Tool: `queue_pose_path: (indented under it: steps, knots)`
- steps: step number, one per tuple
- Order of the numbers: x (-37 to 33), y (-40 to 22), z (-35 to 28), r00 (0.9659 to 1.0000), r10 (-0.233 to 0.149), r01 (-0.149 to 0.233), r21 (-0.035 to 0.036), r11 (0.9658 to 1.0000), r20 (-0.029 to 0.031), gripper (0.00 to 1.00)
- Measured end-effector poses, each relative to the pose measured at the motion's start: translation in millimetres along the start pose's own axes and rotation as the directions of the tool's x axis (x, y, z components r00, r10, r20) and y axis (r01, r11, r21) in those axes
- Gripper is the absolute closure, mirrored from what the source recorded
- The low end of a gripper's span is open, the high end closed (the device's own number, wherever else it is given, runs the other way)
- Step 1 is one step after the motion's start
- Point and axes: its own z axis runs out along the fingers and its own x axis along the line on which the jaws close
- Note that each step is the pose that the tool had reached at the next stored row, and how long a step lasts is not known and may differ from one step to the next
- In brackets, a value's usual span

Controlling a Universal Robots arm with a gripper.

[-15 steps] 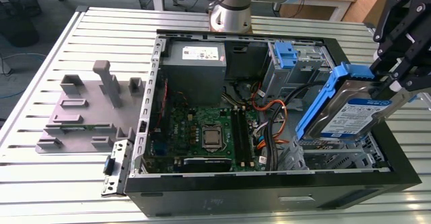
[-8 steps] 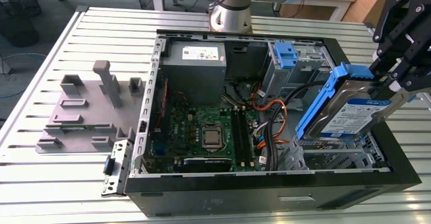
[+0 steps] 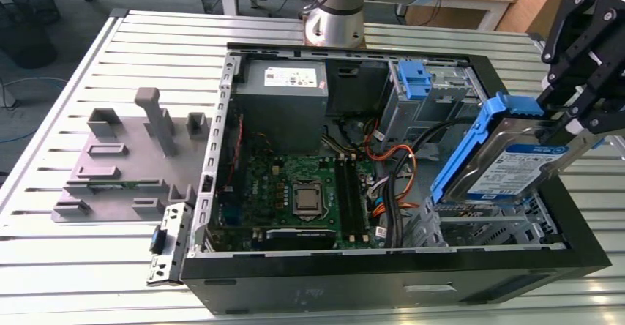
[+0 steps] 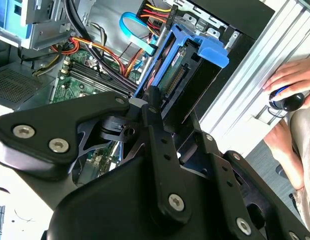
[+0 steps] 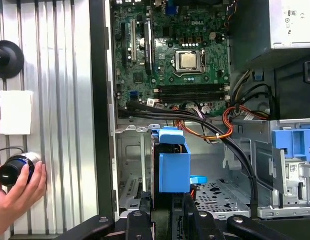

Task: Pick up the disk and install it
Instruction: 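Pick up the disk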

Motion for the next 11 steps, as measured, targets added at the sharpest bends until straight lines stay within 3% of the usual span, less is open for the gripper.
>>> queue_pose_path:
  steps: [11]
  knots:
    - [0.6, -2.6, 2.4, 1.0, -0.004, 0.004, 0.0, 1.0, -0.001, 0.65]
